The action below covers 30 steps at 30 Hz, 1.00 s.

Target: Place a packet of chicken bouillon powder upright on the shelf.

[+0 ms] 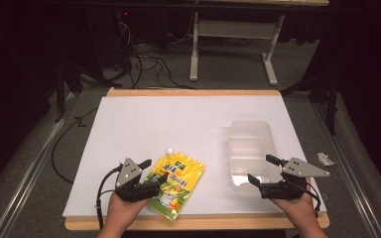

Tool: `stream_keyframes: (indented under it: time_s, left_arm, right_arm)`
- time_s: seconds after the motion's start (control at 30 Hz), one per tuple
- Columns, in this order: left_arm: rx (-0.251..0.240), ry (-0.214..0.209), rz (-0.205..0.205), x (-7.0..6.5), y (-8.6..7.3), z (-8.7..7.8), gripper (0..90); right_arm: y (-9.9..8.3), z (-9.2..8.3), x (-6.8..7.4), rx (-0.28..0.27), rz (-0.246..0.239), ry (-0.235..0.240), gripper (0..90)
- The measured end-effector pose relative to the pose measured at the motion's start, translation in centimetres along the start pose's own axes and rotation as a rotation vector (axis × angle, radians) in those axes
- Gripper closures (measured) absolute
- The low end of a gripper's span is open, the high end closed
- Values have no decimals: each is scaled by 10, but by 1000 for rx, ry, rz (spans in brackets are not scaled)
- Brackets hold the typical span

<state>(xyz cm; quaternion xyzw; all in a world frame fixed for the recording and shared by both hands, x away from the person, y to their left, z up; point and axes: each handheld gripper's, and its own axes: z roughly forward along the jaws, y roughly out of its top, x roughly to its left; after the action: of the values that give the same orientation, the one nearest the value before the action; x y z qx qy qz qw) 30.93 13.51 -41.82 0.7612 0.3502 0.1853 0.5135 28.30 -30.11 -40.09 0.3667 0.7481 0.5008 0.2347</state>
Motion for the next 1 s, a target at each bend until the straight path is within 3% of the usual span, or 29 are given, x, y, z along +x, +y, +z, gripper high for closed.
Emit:
stream_keyframes:
  time_s: [0.77, 0.83, 0.9, 1.0]
  left_arm:
    - [-10, 21, -16, 7, 1, -5, 248]
    - [-3, 23, -23, 9, -1, -4, 290]
    - [23, 39, -10, 14, -4, -3, 433]
    - [93, 100, 15, 21, -10, 0, 643]
  right_arm:
    - [0, -3, 2, -9, -9, -14, 90]
    - [0, -2, 2, -8, -7, -15, 91]
    - [-1, -3, 1, -7, -6, -16, 93]
    - [-1, -3, 1, -9, -4, -16, 99]
